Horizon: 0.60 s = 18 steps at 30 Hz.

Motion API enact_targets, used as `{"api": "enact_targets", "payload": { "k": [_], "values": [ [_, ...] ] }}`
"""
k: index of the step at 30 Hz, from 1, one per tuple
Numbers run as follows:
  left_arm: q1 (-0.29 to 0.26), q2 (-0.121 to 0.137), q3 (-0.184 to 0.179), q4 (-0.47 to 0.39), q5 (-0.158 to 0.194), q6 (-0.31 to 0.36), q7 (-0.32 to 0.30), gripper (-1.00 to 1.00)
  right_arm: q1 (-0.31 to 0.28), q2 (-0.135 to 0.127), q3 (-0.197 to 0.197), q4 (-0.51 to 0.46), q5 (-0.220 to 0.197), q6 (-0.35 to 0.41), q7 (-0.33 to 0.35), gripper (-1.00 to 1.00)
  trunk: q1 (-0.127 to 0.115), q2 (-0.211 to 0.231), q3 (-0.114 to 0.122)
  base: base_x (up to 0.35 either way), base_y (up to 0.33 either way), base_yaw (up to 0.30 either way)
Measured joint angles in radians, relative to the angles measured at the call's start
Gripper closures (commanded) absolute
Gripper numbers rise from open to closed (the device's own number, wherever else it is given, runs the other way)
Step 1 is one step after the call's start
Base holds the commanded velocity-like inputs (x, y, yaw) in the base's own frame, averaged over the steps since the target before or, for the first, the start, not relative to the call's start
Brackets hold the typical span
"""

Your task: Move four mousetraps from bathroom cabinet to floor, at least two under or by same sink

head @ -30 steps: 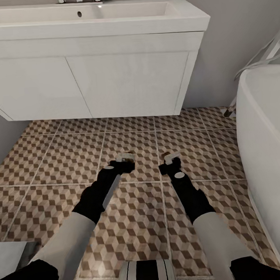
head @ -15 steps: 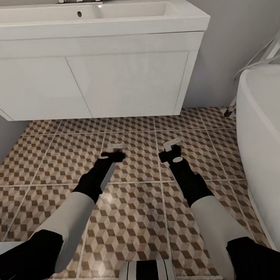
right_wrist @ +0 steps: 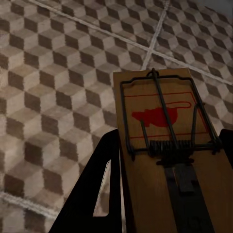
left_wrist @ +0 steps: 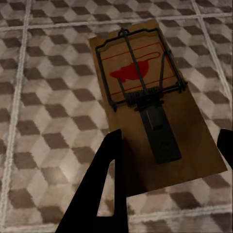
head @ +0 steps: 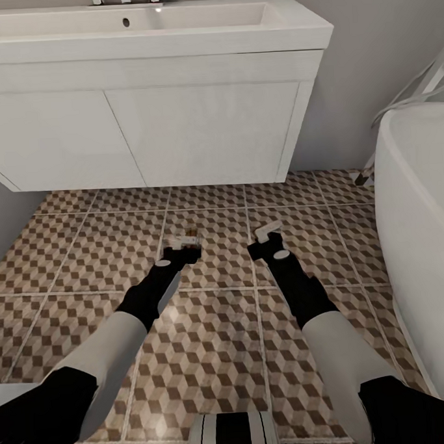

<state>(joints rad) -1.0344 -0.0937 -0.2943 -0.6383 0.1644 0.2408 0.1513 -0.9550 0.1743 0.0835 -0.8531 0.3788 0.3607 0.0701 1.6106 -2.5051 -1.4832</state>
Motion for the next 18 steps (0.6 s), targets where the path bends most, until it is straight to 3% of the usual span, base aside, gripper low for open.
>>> {"api": "enact_targets", "payload": {
  "k": [6, 18],
  "values": [
    [0.008, 0.0, 0.001, 0.071, -0.001, -0.014, 0.0, 1.0, 0.001, 0.0, 0.0, 0.042, 0.0, -0.035, 0.0, 1.0, 0.0, 0.0, 0.0, 0.0, 0.0, 0.0],
    [0.016, 0.001, 0.002, 0.127, -0.001, -0.03, 0.002, 1.0, 0.001, 0.0, 0.0, 0.076, 0.0, -0.049, 0.001, 1.0, 0.001, 0.0, -0.008, 0.0, 0.0, 0.0]
  ]
}}
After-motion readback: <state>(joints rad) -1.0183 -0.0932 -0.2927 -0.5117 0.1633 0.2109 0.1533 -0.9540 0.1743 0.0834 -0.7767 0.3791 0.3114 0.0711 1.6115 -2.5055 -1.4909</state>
